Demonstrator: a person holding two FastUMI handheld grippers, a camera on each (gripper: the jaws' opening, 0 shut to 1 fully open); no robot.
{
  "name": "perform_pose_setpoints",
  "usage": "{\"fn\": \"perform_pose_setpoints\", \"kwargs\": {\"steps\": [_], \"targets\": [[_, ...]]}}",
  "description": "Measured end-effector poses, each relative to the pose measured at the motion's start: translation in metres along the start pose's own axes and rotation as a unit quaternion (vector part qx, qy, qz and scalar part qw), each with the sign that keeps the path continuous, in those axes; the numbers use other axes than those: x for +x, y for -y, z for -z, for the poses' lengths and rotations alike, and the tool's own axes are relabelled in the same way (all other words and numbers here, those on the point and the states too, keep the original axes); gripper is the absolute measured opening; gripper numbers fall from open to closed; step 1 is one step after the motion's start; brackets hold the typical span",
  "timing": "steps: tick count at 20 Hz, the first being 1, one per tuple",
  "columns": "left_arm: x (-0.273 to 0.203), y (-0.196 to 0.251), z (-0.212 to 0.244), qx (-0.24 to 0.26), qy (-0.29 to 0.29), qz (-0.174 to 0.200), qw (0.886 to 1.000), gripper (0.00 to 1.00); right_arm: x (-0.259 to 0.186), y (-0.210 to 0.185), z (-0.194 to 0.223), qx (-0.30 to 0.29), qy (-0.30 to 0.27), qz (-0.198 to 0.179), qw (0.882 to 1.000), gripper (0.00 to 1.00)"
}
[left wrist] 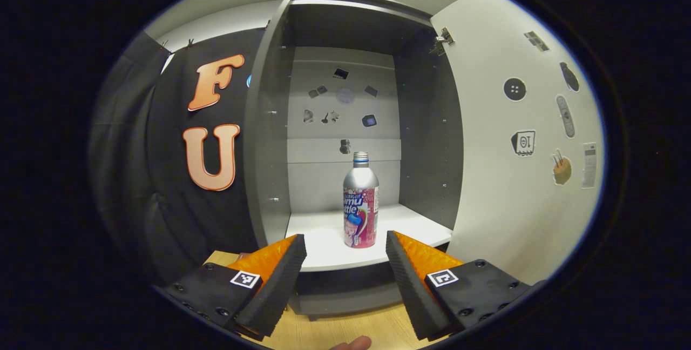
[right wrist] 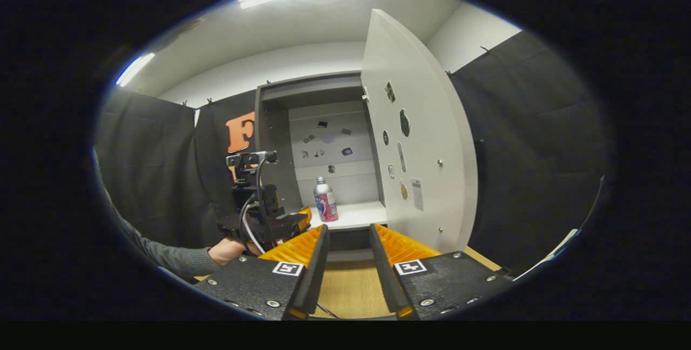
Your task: Open the cabinet door with the right hand, grasp the bottle in the cabinet with the left hand and place it on the coaster, then close the cabinet door with the right hand.
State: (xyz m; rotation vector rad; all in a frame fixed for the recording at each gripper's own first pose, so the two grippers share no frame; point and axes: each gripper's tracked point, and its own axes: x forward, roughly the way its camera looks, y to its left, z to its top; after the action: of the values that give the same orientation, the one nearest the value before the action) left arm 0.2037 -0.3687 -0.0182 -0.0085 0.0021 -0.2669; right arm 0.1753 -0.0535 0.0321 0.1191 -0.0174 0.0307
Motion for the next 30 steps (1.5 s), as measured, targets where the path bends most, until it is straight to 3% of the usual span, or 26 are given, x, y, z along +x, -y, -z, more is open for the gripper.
{"fn": "perform_pose_setpoints", "kwargs": {"steps": [1, 2, 8, 17, 19, 25, 30], "targets": [[0.016, 0.004, 0.0, 0.0, 0.002, 0.004, 1.0, 0.96, 0.001, 0.001, 0.001, 0.003, -0.004, 0.007, 1.0, 0.45], [0.032, 0.007, -0.002, -0.001, 0.002, 0.01, 1.0, 0.94, 0.005, 0.0, 0.005, 0.006, -0.007, 0.013, 1.0, 0.54], [0.102, 0.017, -0.002, -0.001, 0.009, 0.021, 1.0, 0.96, 0.025, 0.008, 0.022, 0.018, -0.032, 0.05, 0.998, 0.68], [0.151, 0.025, 0.013, 0.008, -0.004, 0.031, 0.999, 0.96, 0.051, 0.022, 0.038, 0.016, -0.059, 0.077, 0.995, 0.72], [0.146, 0.025, 0.012, 0.007, -0.007, 0.033, 0.999, 0.87, 0.05, 0.023, 0.04, 0.015, -0.06, 0.078, 0.995, 0.72], [0.087, 0.015, -0.003, 0.002, 0.013, 0.033, 0.999, 0.87, 0.036, 0.017, 0.045, 0.011, -0.059, 0.065, 0.996, 0.72], [0.012, -0.011, 0.003, 0.011, 0.02, 0.004, 1.0, 0.86, 0.007, 0.01, 0.053, 0.016, -0.066, 0.048, 0.997, 0.72]]}}
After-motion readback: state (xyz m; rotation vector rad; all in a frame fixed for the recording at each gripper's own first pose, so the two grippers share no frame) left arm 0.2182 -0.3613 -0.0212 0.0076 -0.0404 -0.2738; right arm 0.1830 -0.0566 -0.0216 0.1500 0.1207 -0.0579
